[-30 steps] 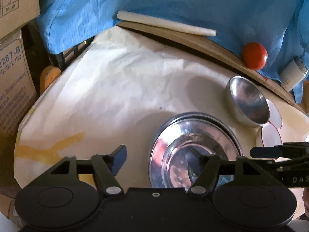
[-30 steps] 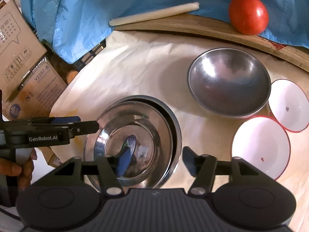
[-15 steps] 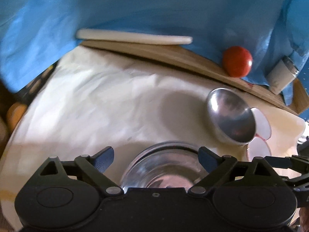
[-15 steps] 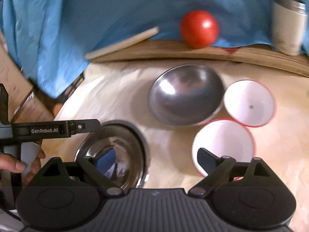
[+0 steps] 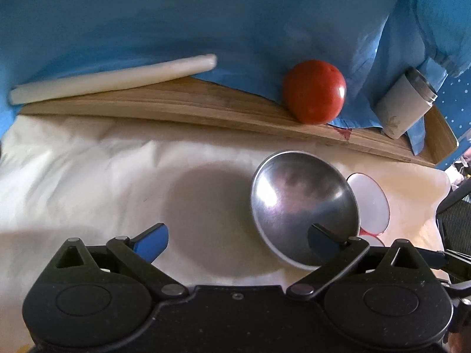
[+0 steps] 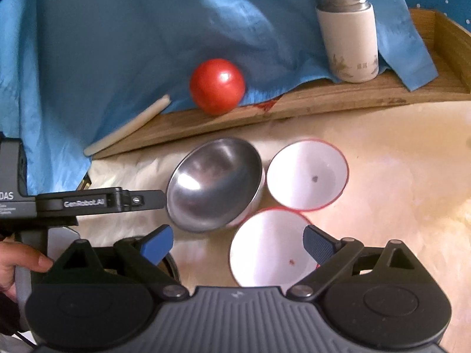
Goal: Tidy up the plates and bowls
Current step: 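Open both grippers and move them toward the steel bowl and white bowls, then move both grippers to the steel bowl rim and close on it, then lift the steel bowl off the table with both grippers, then carry the steel bowl with both grippers toward the plate stack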
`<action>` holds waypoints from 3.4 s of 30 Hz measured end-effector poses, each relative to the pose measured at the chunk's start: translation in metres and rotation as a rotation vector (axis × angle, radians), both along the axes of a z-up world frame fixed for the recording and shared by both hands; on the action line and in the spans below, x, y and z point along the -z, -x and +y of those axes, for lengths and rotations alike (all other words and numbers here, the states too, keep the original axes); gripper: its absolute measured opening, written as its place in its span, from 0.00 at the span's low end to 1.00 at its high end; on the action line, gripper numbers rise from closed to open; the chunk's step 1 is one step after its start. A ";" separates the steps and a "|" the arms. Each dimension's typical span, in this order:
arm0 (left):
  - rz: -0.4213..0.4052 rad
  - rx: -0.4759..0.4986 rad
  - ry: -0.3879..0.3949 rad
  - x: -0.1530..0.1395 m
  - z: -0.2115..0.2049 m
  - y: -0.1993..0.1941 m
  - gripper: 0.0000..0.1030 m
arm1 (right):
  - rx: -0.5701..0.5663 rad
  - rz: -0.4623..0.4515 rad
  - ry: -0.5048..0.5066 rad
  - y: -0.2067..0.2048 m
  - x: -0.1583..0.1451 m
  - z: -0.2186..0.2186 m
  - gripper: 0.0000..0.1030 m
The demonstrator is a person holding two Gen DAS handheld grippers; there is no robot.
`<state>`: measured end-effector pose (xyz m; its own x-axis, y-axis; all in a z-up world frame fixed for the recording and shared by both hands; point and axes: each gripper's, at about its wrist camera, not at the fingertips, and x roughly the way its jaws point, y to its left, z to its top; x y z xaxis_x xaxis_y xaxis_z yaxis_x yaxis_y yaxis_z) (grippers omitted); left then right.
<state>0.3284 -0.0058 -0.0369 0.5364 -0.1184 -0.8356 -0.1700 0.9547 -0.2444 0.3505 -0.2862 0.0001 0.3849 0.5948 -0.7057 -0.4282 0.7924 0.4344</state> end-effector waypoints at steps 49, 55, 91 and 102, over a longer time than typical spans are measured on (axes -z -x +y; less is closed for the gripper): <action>0.051 0.062 0.050 0.016 -0.002 -0.048 0.17 | 0.007 0.047 0.043 -0.036 0.022 0.042 0.32; 0.053 0.049 0.033 0.011 0.000 -0.042 0.15 | 0.014 0.033 0.078 -0.037 0.026 0.050 0.21; -0.092 0.211 0.065 -0.055 -0.078 -0.007 0.15 | 0.204 -0.070 0.000 0.037 -0.016 -0.033 0.21; -0.068 0.323 0.053 -0.055 -0.179 -0.015 0.15 | 0.266 -0.036 -0.009 0.039 -0.010 -0.135 0.21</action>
<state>0.3434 -0.1850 0.0180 0.5183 -0.3341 -0.7872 0.1578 0.9421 -0.2959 0.3111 -0.4215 0.0097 0.5532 0.4757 -0.6838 -0.2206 0.8753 0.4304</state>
